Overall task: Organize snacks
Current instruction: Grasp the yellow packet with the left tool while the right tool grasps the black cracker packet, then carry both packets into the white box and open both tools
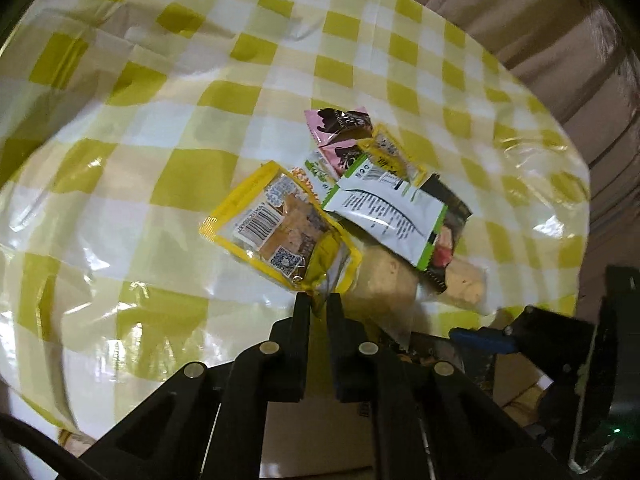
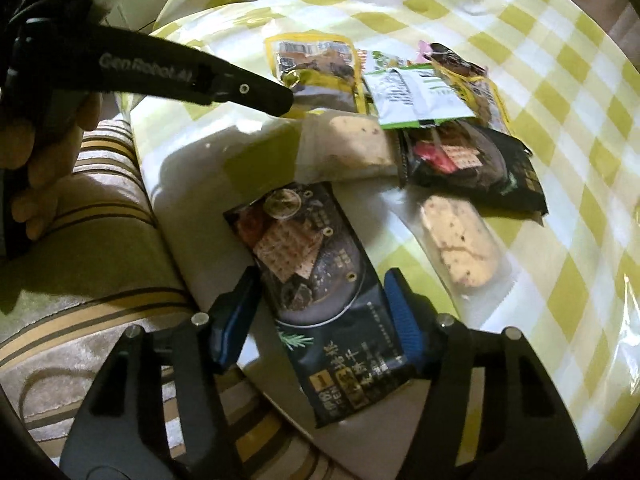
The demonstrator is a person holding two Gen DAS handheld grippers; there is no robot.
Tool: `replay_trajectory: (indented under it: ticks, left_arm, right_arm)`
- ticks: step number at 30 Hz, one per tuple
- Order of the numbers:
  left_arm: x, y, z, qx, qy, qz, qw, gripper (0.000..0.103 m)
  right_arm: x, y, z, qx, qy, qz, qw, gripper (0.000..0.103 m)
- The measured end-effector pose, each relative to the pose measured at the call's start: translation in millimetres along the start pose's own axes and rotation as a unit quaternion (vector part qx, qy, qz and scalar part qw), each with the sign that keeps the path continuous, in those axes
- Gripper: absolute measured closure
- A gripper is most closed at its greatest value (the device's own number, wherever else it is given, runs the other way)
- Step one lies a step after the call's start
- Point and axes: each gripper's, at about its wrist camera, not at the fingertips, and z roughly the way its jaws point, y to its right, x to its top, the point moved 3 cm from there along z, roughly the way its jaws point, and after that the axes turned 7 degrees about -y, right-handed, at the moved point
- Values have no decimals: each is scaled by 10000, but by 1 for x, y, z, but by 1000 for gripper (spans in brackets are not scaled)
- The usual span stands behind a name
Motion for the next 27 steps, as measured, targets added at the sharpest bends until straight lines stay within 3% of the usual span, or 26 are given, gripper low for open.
replay_trajectory:
  ticks: [4, 11, 12, 14, 20, 24, 27]
  left_arm:
    - [11, -2, 10, -555, 8, -255, 9981, 91]
    - [29, -8, 22, -1135, 50, -653, 9914, 77]
    - [30, -11, 20, -1061, 95, -729, 9916, 72]
    - [31, -17, 15, -879, 240, -869, 9920, 41]
    - [31, -24, 30, -709, 32, -1244, 9897, 40]
    - [44, -14, 36, -439, 185, -881, 9950, 38]
    - [47, 3, 43, -23, 189, -363, 9992, 32]
  right_arm:
    - [-11, 2, -13, 34, 47, 205, 9998, 40]
    - [-31, 3, -31, 36, 178, 452, 9988, 41]
    - [-33, 3, -33, 16, 189, 478, 9987, 41]
    - [-38, 5, -39, -39, 210, 585, 9981, 41]
    - [-47, 18, -45, -163, 323, 1017, 9942, 41]
    - [-51, 26, -49, -278, 402, 1232, 9912, 41]
    - [-55, 32, -54, -352, 480, 1458, 9875, 41]
